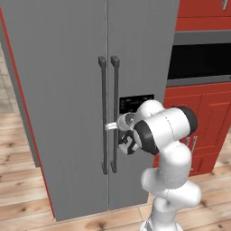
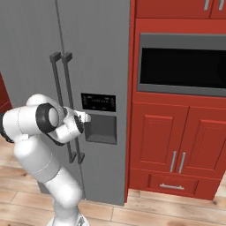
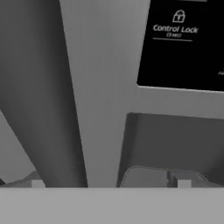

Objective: Store the hot dog in the freezer for long-term storage. Close the freezer door after placing the cooked food.

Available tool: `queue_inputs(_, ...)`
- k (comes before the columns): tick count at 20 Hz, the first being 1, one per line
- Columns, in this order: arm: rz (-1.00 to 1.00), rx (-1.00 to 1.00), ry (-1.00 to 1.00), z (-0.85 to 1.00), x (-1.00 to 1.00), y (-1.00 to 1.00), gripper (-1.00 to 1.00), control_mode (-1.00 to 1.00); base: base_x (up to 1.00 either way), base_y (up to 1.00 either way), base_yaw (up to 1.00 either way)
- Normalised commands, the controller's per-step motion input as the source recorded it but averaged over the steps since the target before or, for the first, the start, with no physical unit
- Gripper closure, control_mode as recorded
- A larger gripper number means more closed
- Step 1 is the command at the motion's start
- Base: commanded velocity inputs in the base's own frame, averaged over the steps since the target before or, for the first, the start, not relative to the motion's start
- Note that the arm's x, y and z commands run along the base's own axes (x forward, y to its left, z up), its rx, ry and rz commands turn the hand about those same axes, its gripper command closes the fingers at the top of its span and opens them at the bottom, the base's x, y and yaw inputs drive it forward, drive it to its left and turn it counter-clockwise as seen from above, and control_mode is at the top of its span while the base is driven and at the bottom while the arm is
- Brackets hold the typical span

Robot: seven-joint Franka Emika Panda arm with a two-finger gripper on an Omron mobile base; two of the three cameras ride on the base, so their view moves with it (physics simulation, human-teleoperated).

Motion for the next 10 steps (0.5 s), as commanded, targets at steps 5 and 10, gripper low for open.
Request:
queue_inputs(5, 0.02, 0.0, -0.02, 0.66, 1.0, 0.0, -1.0, -1.0, 0.0, 0.0, 0.0)
queue_inputs(10, 0.0, 0.0, 0.0, 0.7, 0.99, 0.03, -1.0, -1.0, 0.0, 0.0, 0.0)
